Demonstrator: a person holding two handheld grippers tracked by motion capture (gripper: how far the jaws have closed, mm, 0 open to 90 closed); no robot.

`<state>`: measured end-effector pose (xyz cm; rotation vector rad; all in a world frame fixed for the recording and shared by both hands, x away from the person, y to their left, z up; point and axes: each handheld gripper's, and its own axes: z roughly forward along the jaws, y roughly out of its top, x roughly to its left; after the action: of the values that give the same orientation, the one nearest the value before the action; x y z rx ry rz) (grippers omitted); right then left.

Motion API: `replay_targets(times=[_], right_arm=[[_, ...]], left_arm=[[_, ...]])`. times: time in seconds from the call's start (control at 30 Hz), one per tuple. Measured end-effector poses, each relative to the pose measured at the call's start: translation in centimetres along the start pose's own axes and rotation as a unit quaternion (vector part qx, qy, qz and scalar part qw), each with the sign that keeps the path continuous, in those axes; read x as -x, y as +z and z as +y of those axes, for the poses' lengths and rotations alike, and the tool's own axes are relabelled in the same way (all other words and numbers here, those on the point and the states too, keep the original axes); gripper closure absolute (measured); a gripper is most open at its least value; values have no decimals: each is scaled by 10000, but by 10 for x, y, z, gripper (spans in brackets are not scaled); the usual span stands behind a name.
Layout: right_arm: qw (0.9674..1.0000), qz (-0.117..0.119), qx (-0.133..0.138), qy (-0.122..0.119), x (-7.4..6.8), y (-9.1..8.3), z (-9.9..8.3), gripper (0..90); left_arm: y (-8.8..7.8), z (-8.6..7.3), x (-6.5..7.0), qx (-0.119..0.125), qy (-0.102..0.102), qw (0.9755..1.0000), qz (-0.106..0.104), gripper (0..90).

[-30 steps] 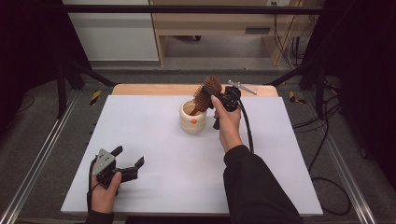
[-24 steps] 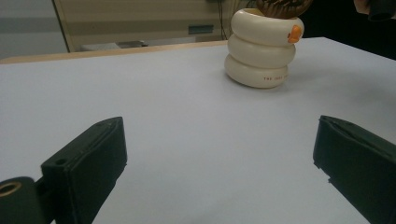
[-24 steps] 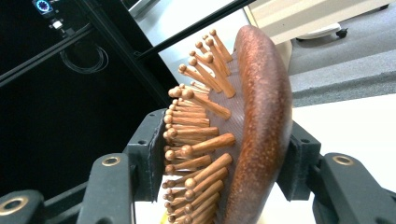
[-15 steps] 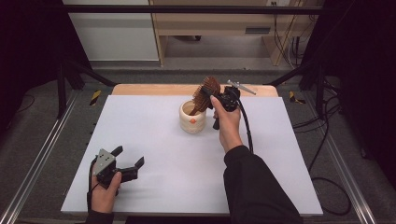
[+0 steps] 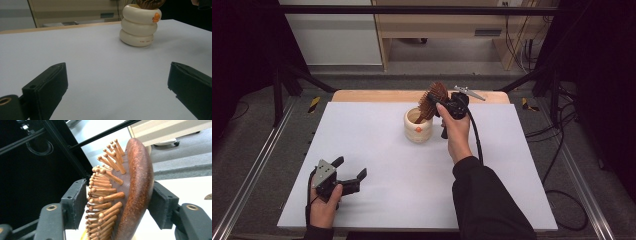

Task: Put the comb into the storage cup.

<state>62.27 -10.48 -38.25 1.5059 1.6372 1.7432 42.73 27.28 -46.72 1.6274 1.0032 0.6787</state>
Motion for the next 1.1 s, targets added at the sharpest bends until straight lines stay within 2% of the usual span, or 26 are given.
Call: replay_targets(times=[0.17,0.3,0.37,0.57,0.67,0.8,0.93,1.03,1.1], right_arm=[[9999,-35,-21,-109,-1,0,-1,293],[9989,-136,10,-455,-4,-2,0,276],[9973,-246,48,-696,-6,-4,0,269],[9933,-313,52,-1114,-9,-8,1,228],[9902,-232,83,-1378,-10,-12,2,182],[9853,-422,87,-1652,-12,-17,4,134],[9826,-557,64,-1770,-14,-21,5,45],[9817,-657,10,-1788,-15,-25,5,40],[9804,-637,41,-1862,-15,-28,5,37]], left_arm=[[0,0,0,3,-4,10000,-2,28],[0,0,0,0,-6,10000,1,28],[0,0,0,-3,1,10000,3,28],[0,0,0,-19,6,10000,-1,28],[0,0,1,-21,10,10000,-4,28],[1,-1,1,-41,34,10000,-12,28],[2,-1,2,-49,46,10000,-15,28],[3,-1,2,-70,52,10000,-17,28],[3,-1,2,-61,48,10000,-15,28]])
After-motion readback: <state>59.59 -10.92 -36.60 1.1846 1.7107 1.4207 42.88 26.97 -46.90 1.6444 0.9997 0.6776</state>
